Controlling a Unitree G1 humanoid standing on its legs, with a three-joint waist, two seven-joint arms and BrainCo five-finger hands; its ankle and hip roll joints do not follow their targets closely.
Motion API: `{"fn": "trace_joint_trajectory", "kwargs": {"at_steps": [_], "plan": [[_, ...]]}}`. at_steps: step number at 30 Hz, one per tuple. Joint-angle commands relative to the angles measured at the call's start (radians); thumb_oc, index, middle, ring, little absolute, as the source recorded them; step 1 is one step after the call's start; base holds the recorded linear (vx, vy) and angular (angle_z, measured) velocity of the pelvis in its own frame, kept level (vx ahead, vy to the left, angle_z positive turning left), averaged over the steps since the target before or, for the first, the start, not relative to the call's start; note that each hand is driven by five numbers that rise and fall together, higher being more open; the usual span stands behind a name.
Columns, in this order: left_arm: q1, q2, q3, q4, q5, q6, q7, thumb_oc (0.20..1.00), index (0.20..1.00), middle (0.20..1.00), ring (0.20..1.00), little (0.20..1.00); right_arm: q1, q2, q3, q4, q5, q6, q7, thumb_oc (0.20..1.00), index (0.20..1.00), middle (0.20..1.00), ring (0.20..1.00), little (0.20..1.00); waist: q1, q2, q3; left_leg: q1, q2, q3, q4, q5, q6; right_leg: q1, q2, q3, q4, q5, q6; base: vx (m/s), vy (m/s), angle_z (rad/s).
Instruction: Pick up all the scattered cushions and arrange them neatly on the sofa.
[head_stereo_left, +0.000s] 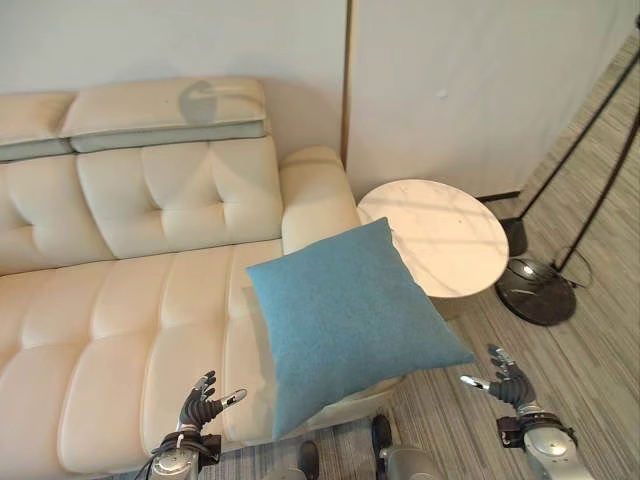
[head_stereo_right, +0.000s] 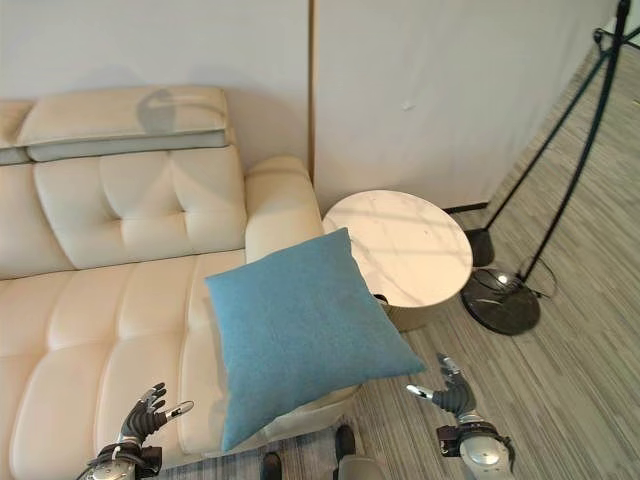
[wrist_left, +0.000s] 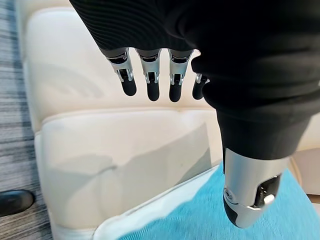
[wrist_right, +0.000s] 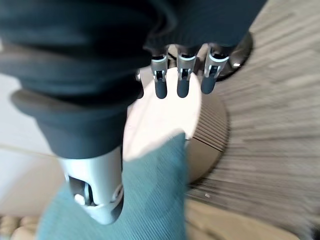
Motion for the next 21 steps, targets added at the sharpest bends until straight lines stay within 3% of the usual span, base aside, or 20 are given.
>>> {"fn": "trace_joint_trajectory", "kwargs": {"at_steps": [1, 8, 9, 10, 13, 14, 17, 21], "plan": [[-0.055, 0.05, 0.026, -0.044, -0.071, -0.046, 0.008, 1.0, 1.0, 1.0, 1.0, 1.0, -0.044, -0.048, -0.009, -0.079, -0.001, -0.048, 0.007, 1.0, 1.0, 1.0, 1.0, 1.0, 0.008, -0.044, -0.023, -0.038, -0.029, -0.008, 0.029, -0.031, -0.021, 0.035, -0.014, -0.01, 0.043, -0.11, 0.055, 0.1, -0.139, 0.26], [-0.175, 0.031, -0.047, 0.013, -0.159, -0.043, 0.02, 1.0, 1.0, 1.0, 1.0, 1.0, -0.253, -0.089, 0.203, -0.038, 0.068, -0.016, 0.073, 1.0, 1.0, 1.0, 1.0, 1.0, 0.036, -0.044, -0.02, -0.052, -0.011, -0.032, -0.002, -0.013, -0.053, 0.071, -0.006, -0.073, -0.042, -0.102, 0.041, 0.02, -0.12, 0.22], [-0.264, 0.022, -0.103, 0.056, -0.18, -0.047, 0.03, 1.0, 1.0, 1.0, 1.0, 1.0, -0.393, -0.059, 0.298, 0.053, 0.107, -0.004, 0.069, 1.0, 1.0, 1.0, 1.0, 1.0, 0.041, -0.036, 0.001, -0.084, -0.005, -0.038, -0.002, -0.002, -0.065, 0.049, -0.002, -0.084, -0.052, -0.096, 0.037, -0.1, -0.101, 0.16], [-0.265, 0.022, -0.102, 0.057, -0.18, -0.047, 0.03, 1.0, 1.0, 1.0, 1.0, 1.0, -0.395, -0.059, 0.299, 0.055, 0.107, -0.005, 0.069, 1.0, 1.0, 1.0, 1.0, 1.0, 0.041, -0.036, 0.001, -0.085, -0.005, -0.039, -0.002, -0.001, -0.065, 0.048, -0.002, -0.084, -0.052, -0.096, 0.037, -0.21, -0.089, 0.24], [-0.488, -0.013, -0.206, 0.186, -0.244, -0.053, 0.076, 1.0, 1.0, 1.0, 1.0, 1.0, -0.686, 0.04, 0.451, 0.287, 0.132, 0.022, 0.024, 1.0, 1.0, 1.0, 1.0, 1.0, 0.046, -0.017, 0.07, -0.189, 0.006, -0.038, -0.002, 0.036, -0.085, -0.064, 0.01, -0.082, -0.041, -0.074, 0.028, -0.24, -0.044, 0.23], [-0.49, -0.013, -0.206, 0.188, -0.245, -0.053, 0.076, 1.0, 1.0, 1.0, 1.0, 1.0, -0.688, 0.04, 0.451, 0.289, 0.132, 0.021, 0.024, 1.0, 1.0, 1.0, 1.0, 1.0, 0.045, -0.017, 0.07, -0.191, 0.006, -0.039, -0.002, 0.036, -0.086, -0.066, 0.01, -0.082, -0.04, -0.074, 0.028, -0.25, -0.029, 0.09], [-0.716, -0.057, -0.289, 0.335, -0.298, -0.053, 0.117, 1.0, 1.0, 1.0, 1.0, 1.0, -0.883, 0.152, 0.532, 0.471, 0.166, 0.043, -0.014, 1.0, 1.0, 1.0, 1.0, 1.0, 0.042, -0.008, 0.113, -0.267, 0.008, -0.037, -0.002, 0.074, -0.102, -0.141, 0.023, -0.073, -0.029, -0.053, 0.027, -0.14, -0.016, 0.0], [-0.863, -0.107, -0.368, 0.313, -0.297, -0.069, 0.144, 1.0, 1.0, 1.0, 1.0, 1.0, -0.95, 0.239, 0.556, 0.474, 0.252, 0.016, -0.047, 1.0, 1.0, 1.0, 1.0, 1.0, 0.028, -0.009, 0.14, -0.297, 0.011, -0.034, -0.002, 0.09, -0.111, -0.162, 0.026, -0.069, -0.031, -0.042, 0.031, -0.03, -0.006, -0.01]]}}
